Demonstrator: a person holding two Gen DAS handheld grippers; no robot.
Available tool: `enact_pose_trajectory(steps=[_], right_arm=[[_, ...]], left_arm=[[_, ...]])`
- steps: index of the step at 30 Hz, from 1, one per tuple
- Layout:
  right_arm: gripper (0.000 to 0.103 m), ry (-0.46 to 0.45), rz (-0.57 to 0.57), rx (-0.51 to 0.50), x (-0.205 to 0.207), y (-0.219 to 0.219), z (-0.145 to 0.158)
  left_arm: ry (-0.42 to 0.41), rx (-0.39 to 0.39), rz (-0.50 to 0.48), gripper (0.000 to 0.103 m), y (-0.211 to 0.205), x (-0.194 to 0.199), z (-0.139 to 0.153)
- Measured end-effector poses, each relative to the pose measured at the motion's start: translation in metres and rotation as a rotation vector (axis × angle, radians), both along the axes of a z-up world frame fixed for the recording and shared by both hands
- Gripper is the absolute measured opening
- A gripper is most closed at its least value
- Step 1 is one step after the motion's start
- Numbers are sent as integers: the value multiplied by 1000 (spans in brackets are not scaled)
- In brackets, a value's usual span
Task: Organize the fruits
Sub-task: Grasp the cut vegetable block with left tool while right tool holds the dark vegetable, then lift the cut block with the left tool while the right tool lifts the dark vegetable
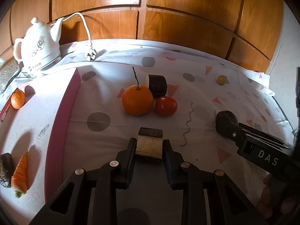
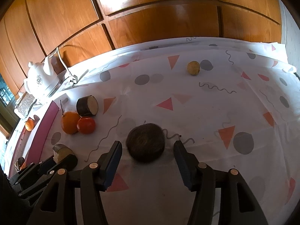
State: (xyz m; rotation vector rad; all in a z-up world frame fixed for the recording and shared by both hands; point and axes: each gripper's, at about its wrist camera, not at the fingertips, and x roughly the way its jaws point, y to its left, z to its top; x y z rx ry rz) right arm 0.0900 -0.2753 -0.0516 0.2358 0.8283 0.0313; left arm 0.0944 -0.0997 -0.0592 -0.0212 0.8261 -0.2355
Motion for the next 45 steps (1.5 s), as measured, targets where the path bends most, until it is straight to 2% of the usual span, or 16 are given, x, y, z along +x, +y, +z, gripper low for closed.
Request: enact_pose_trajectory(steps=[11, 12, 14, 20, 34, 45], right_arm=[[59, 33, 19, -98, 15, 15, 4], [57, 48, 18, -102, 17, 15, 2], [44, 56, -4, -126, 18, 14, 0], [43, 54, -9, -215, 17, 24, -4], [43, 36, -7, -185, 14, 20, -5], [42, 40, 13, -196, 7, 25, 0]], left_arm=[[-6, 0, -2, 28, 1, -1, 0], [-8, 3, -2, 28, 0, -1, 0], [-10, 7, -2, 28, 0, -1, 0], [-10, 8, -2, 28, -1, -2, 1], [5, -10, -2, 27, 4, -1, 3], [0, 26, 2, 26, 4, -11, 8]])
